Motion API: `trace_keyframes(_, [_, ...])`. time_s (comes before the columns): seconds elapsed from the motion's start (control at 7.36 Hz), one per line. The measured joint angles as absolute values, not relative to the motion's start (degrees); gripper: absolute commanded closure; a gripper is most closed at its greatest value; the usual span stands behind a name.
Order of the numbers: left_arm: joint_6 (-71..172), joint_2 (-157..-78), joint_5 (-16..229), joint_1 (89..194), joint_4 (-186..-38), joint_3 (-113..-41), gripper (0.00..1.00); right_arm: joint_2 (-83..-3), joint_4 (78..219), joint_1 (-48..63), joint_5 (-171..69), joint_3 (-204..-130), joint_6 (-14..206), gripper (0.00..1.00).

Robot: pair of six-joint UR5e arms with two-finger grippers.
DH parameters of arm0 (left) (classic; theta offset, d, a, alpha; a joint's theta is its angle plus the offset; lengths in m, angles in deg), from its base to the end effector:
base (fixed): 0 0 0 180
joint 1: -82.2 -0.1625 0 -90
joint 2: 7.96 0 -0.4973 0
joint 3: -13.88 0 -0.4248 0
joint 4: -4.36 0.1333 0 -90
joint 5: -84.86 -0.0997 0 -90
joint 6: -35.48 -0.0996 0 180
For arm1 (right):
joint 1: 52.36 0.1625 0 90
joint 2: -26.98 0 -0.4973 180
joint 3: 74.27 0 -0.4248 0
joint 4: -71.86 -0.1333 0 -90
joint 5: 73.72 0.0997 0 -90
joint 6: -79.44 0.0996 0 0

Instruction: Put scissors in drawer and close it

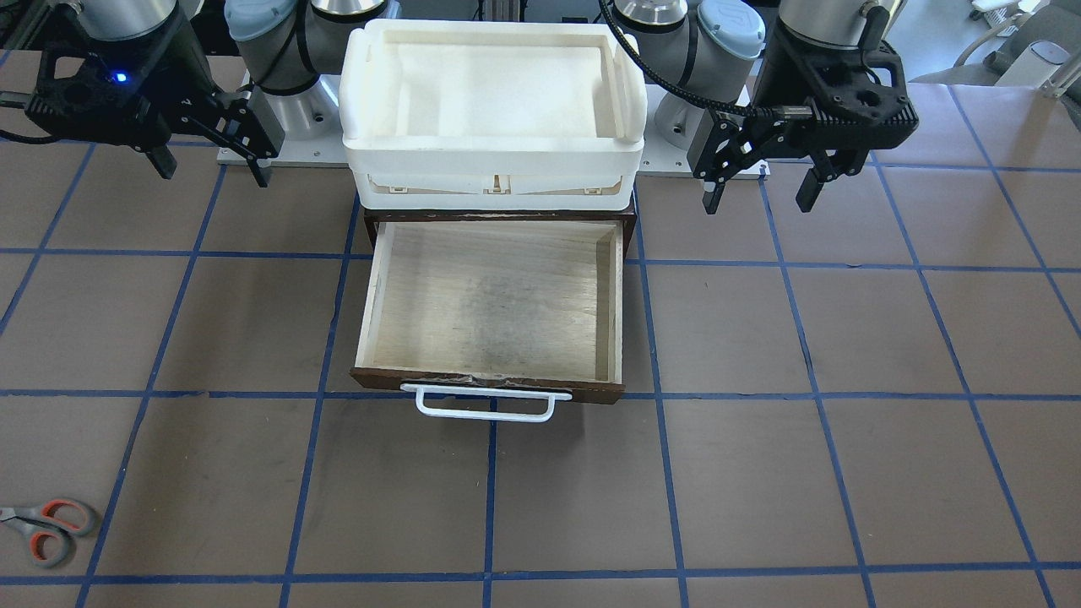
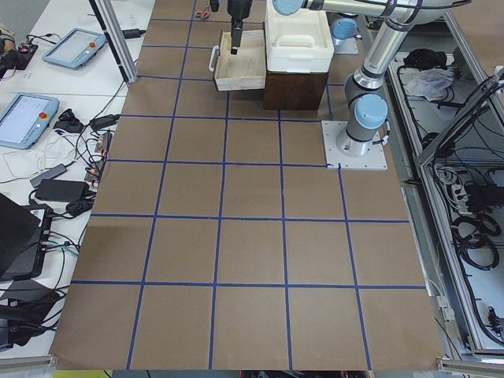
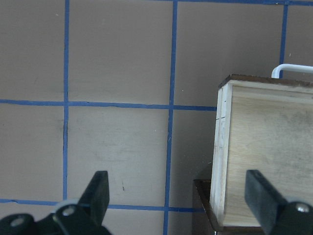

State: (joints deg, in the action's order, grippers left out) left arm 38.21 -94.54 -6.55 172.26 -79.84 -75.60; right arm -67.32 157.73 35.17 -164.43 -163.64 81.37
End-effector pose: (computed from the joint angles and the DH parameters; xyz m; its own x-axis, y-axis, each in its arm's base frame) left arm -0.1314 -0.5091 0.6068 -0.9986 -0.0501 -0.0162 -0.0466 0.9843 -0.1701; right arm 0.1110 -0.4923 0.5967 -0.9970 0.0769 0.0119 0.0767 0.9969 -0.0144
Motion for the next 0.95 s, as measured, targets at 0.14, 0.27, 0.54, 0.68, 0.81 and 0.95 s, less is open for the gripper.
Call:
trace_keyframes(0.14, [38.2, -94.5, -6.5, 172.3, -79.8, -75.6, 0.0, -67.5, 157.6, 35.2, -164.5, -163.7, 81.4, 0.0])
trace_keyframes(0.27, [38.2, -94.6, -6.5, 172.2, -79.8, -75.6, 0.0, -67.5, 157.8, 35.2, -164.7, -163.7, 81.4, 0.0])
trace_keyframes(0.54, [38.2, -94.6, -6.5, 172.2, -79.8, -75.6, 0.0, -67.2, 158.2, 35.1, -164.8, -164.0, 81.4, 0.0])
trace_keyframes(0.68, [38.2, -94.6, -6.5, 172.2, -79.8, -75.6, 0.0, -67.2, 158.4, 35.1, -164.6, -164.0, 81.5, 0.0])
trace_keyframes(0.81, [38.2, -94.6, -6.5, 172.2, -79.8, -75.6, 0.0, -67.1, 159.4, 35.0, -164.2, -164.1, 81.5, 0.0])
trace_keyframes(0.95, [38.2, -94.6, -6.5, 172.2, -79.8, -75.6, 0.0, -67.0, 161.0, 35.0, -164.0, -164.2, 81.3, 0.0])
